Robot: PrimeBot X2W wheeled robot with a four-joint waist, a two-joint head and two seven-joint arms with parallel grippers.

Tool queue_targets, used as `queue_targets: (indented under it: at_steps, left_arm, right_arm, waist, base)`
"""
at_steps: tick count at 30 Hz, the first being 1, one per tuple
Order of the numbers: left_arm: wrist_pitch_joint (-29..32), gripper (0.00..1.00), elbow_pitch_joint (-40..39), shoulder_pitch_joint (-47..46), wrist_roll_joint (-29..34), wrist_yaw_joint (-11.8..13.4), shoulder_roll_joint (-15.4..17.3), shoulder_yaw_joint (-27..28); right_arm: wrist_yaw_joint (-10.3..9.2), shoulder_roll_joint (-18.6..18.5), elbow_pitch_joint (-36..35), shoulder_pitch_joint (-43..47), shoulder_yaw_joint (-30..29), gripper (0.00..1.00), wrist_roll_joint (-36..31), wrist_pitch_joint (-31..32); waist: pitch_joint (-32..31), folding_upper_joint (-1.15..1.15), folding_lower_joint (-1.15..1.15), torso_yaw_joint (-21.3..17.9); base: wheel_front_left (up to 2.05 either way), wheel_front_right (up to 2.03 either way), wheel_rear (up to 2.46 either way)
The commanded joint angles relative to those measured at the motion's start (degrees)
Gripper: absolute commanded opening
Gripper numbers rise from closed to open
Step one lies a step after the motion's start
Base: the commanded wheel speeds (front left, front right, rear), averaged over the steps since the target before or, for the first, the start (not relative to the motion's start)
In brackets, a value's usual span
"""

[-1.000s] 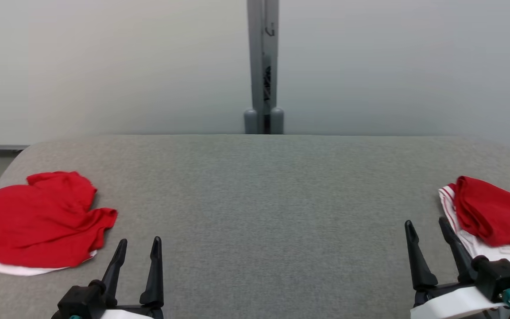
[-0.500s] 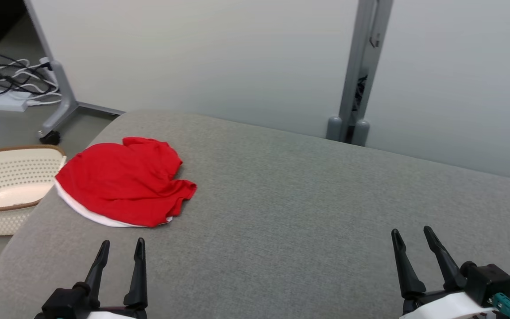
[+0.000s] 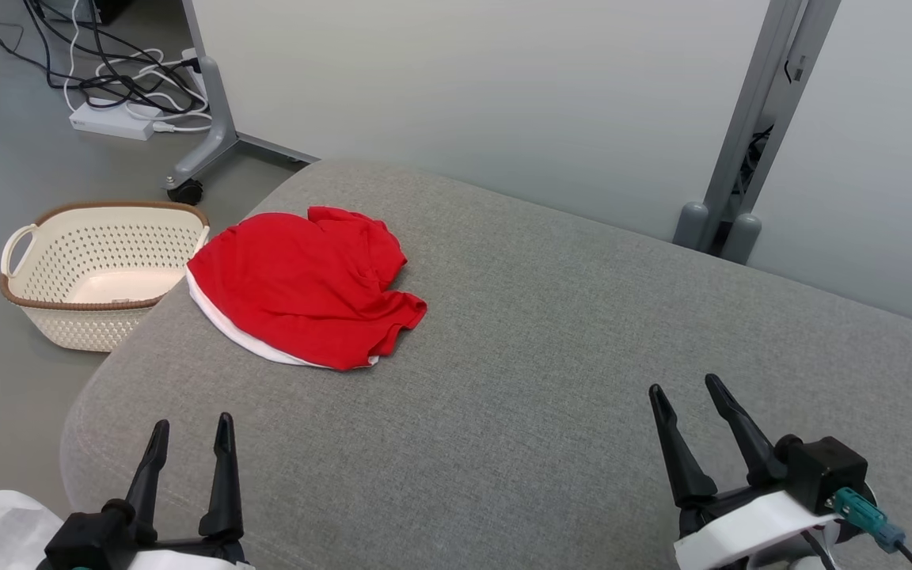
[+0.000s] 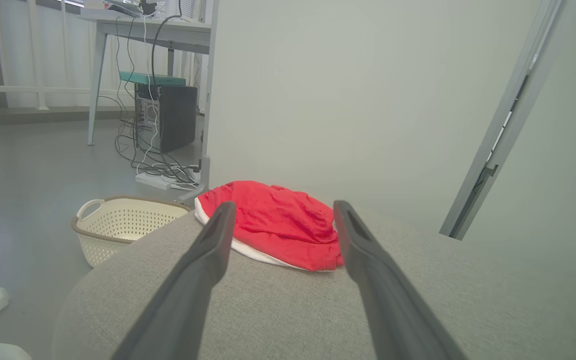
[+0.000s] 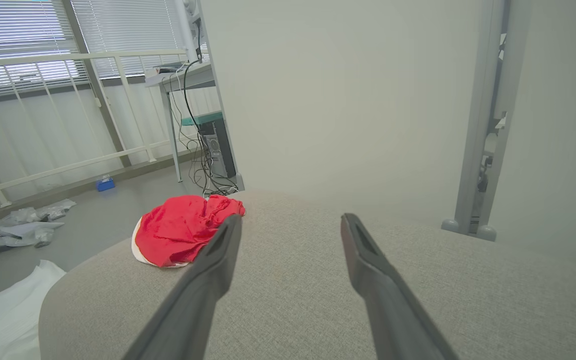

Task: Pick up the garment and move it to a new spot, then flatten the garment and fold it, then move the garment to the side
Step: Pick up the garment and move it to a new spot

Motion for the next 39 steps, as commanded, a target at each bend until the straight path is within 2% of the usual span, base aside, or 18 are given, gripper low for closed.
queue_targets:
  at_steps: [1, 16, 26, 30, 34, 39]
  left_arm:
    - [-0.2, 1.0, -0.3, 0.2, -0.4, 0.4, 0.2, 0.3]
    - [-0.2, 1.0, -0.3, -0.4, -1.0, 0.5, 0.2, 1.0]
    - [-0.2, 1.0, 2.6, -5.9, 1.6, -1.7, 0.2, 4.3]
    - [-0.2, 1.0, 6.8, -11.5, 4.0, -2.4, 0.4, 6.5]
    - [-0.2, 1.0, 11.8, -20.0, 5.0, -2.8, 2.0, 8.9]
    - [0.8, 1.0, 26.0, -32.5, 6.3, -2.8, 5.8, 8.8]
  right_arm:
    - [0.01, -0.4, 0.2, -0.7, 0.1, 1.0, -0.1, -0.1]
    - [0.01, -0.4, 1.2, 0.8, -0.1, 1.0, 0.4, -0.1]
    - [0.01, -0.4, -0.4, 3.0, -2.5, 1.0, -1.6, -0.1]
    - [0.01, -0.5, -1.0, 0.9, -2.0, 1.0, -4.0, -0.1]
    - [0.01, -1.4, -2.1, -3.1, -1.1, 1.0, -5.5, -0.1]
    - [0.01, -3.0, -3.1, -8.3, 0.4, 1.0, -5.9, -0.1]
  waist:
    - [0.2, 0.0, 0.0, 0.2]
    - [-0.8, 0.0, 0.0, -0.7]
    - [-0.3, 0.0, 0.0, -1.2]
    - [2.6, 0.0, 0.0, -4.1]
    - [7.5, 0.0, 0.0, -7.4]
    - [12.8, 0.0, 0.0, -10.4]
  base:
    - [0.0, 0.0, 0.0]
    - [0.0, 0.0, 0.0]
    - [0.0, 0.0, 0.0]
    - [0.0, 0.0, 0.0]
    - [0.0, 0.0, 0.0]
    - [0.0, 0.0, 0.0]
